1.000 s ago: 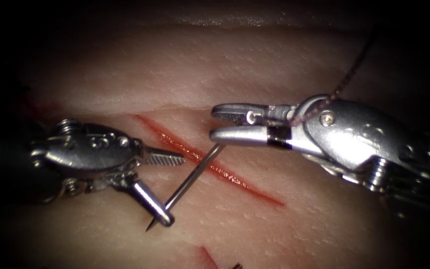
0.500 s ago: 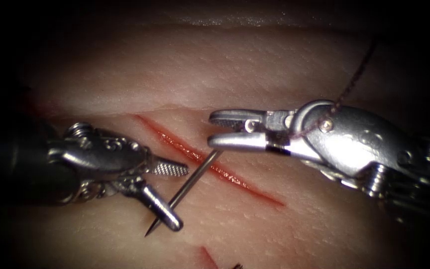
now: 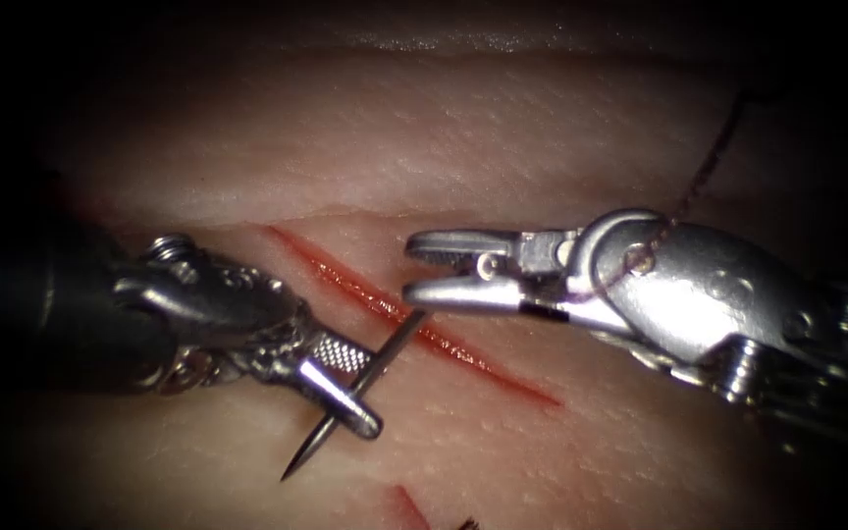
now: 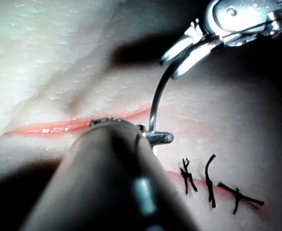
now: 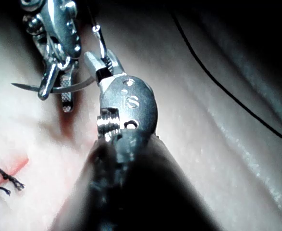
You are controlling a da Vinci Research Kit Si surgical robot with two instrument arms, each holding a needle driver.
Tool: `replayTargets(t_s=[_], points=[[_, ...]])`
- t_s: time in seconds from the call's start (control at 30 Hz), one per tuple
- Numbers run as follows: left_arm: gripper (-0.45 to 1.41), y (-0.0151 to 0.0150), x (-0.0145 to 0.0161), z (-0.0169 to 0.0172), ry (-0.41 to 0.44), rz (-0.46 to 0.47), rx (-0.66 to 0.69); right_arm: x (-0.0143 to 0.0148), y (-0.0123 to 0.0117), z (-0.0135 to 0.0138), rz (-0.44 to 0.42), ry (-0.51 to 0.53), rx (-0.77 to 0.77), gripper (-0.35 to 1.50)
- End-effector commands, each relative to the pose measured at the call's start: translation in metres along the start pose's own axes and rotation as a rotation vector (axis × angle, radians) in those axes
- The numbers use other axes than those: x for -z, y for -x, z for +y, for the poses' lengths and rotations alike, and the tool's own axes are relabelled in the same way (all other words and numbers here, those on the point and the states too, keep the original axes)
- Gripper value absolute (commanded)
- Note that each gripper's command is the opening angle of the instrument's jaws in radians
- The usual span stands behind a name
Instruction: Wound Closure
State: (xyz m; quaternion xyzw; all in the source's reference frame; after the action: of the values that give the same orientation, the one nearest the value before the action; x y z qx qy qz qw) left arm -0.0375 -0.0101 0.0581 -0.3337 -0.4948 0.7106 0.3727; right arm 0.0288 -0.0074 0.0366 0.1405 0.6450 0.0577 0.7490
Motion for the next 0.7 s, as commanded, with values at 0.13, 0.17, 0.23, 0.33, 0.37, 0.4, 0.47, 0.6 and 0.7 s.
replayTargets(t_s=[0.13,0.17,0.23,0.33,0.37,0.4,0.47,0.6,0.7], points=[[-0.29,-0.0004,-0.0005,-0.0003,0.018,-0.012,-0.010,-0.0008,0.0000,0.0007,0.003,0.002,0.002,-0.35],[-0.45,-0.0004,-0.0004,-0.0004,0.055,-0.030,-0.016,-0.0008,0.0000,0.0007,0.003,0.001,0.003,-0.35],[-0.45,-0.0004,-0.0003,-0.0005,0.070,-0.037,-0.020,-0.0008,-0.0001,0.0007,0.003,0.001,0.003,-0.35],[-0.45,-0.0006,-0.0001,-0.0006,0.101,-0.025,-0.028,-0.0008,0.0000,0.0006,0.004,0.001,0.003,-0.35],[-0.45,-0.0007,0.0000,-0.0007,0.114,-0.019,-0.037,-0.0008,0.0000,0.0006,0.004,0.001,0.004,-0.35],[-0.45,-0.0007,0.0001,-0.0008,0.122,-0.014,-0.037,-0.0008,0.0000,0.0005,0.002,0.003,0.004,-0.35],[-0.45,-0.0007,0.0001,-0.0008,0.142,-0.003,-0.043,-0.0008,0.0000,0.0003,-0.006,0.011,0.006,-0.35],[-0.45,-0.0009,0.0004,-0.0009,0.153,0.043,-0.055,-0.0008,0.0000,0.0000,-0.018,0.074,-0.071,0.36],[-0.45,-0.0010,0.0006,-0.0009,0.150,0.066,-0.056,-0.0008,0.0000,0.0000,0.000,0.091,-0.107,0.79]])
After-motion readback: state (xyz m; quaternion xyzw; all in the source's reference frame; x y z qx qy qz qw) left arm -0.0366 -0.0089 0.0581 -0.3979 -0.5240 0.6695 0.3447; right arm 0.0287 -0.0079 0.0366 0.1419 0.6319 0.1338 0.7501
